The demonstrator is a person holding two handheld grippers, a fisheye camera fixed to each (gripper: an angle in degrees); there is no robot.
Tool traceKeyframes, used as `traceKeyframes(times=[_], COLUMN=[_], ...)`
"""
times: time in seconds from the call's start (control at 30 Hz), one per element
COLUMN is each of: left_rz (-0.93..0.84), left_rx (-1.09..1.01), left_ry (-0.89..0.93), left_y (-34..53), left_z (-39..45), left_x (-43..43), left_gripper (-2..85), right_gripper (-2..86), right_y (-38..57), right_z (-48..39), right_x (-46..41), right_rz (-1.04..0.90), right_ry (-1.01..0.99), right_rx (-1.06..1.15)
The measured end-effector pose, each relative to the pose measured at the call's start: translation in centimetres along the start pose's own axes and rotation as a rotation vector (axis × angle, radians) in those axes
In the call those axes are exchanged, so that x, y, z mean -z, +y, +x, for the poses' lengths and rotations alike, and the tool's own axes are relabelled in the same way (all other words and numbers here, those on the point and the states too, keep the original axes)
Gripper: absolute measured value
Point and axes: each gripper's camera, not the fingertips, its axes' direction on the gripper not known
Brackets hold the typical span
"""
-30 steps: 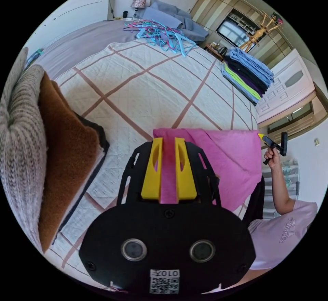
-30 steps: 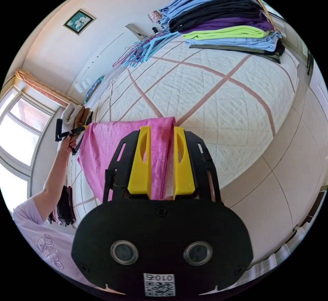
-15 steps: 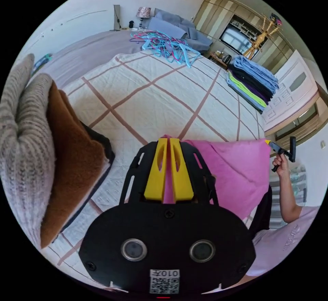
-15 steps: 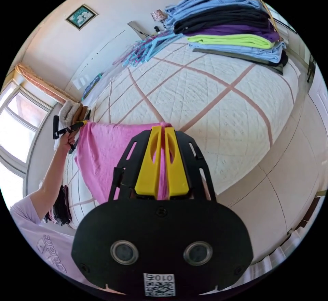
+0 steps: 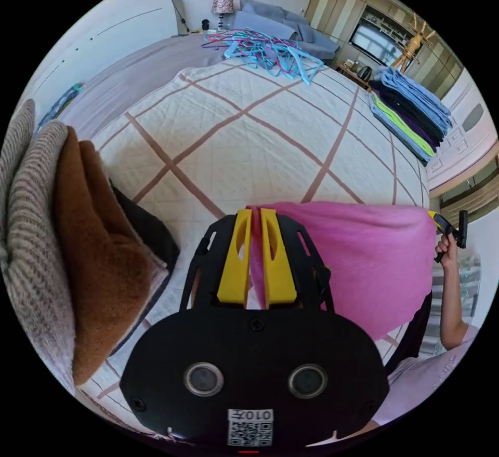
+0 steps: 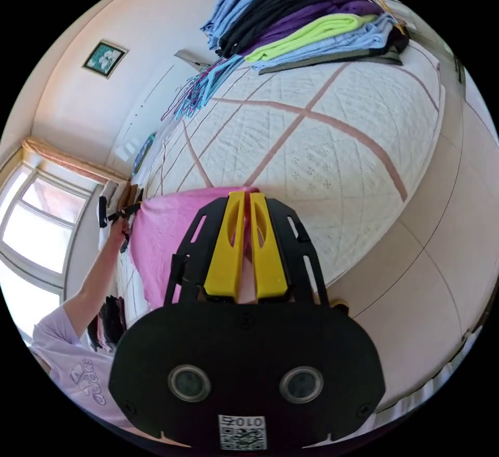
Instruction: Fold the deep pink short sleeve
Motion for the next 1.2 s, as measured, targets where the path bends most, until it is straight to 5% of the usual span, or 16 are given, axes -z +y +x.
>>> traceKeyframes(times=[0.27,0.5,0.83,1.2], left_rz=[0.077,-0.028,-0.017,0.096], left_rx=[-0.060,0.110,-0.023,0.188], left_ry=[-0.208,0.009,0.320,0.393], left_y=[8.3,18.0,19.5,23.4], left_z=[3.3,-3.3,-6.2,-12.8], left_x=[9.4,8.5,5.8,7.3], left_gripper=[8.8,10.8,4.8,0.5], right_gripper=[6.6,8.9,7.0,2.6], right_y=[5.6,12.3,14.5,17.2], right_z=[-1.7,-1.8,-2.3,-3.6], right_x=[6.1,4.2,0.2,1.4], right_rz=[-0.001,-0.130,-0.261,-0.248], right_ry=[-0.010,-0.044,-0.135,-0.085], right_rx=[0.118,0.085,0.088,0.131])
